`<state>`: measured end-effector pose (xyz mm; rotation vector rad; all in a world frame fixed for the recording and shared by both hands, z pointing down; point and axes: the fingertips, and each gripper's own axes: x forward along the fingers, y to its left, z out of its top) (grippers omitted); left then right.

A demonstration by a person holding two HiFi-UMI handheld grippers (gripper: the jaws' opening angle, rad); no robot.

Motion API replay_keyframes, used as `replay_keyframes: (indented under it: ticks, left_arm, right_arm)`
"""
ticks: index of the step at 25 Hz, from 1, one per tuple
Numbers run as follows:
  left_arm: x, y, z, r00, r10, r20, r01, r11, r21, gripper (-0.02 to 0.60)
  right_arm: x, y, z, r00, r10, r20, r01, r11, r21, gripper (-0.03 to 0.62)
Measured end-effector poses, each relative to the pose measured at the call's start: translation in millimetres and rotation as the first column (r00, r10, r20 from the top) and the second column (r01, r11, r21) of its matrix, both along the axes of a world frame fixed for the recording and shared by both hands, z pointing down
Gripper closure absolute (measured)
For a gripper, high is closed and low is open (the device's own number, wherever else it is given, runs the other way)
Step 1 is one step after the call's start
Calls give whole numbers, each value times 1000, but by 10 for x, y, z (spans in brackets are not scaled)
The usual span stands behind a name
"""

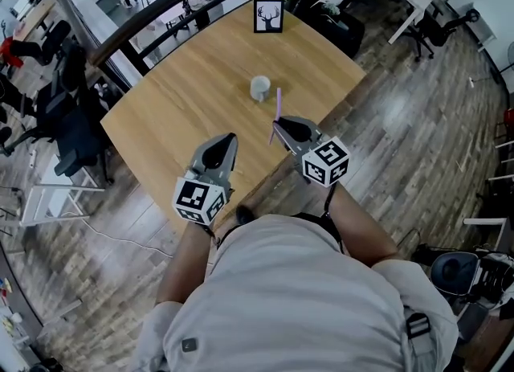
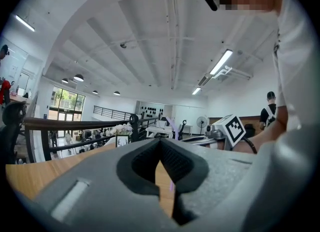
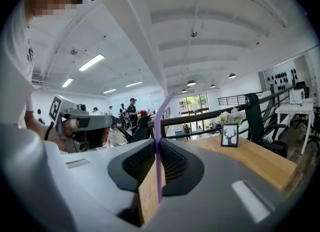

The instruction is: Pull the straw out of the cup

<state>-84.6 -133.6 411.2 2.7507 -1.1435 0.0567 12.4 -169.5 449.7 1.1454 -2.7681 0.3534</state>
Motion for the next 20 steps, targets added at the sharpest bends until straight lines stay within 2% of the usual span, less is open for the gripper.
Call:
replay_keyframes:
  ticks: [7,14,20]
  left_arm:
    - [595,263,-117,998,-60,1,60,998,15,577]
    - [1273,750,-187,992,-127,8,127,991,41,577]
    - [1640,1217,-95,982,-186,28,185,983,22,577]
  right_arm:
    - [624,385,-273,998,-52,19,51,997,52,551]
    - [1297,892,-385,993,-105,51,101,991,86,553]
    - [1681,1364,-385,984,-161,81,154,984,87,553]
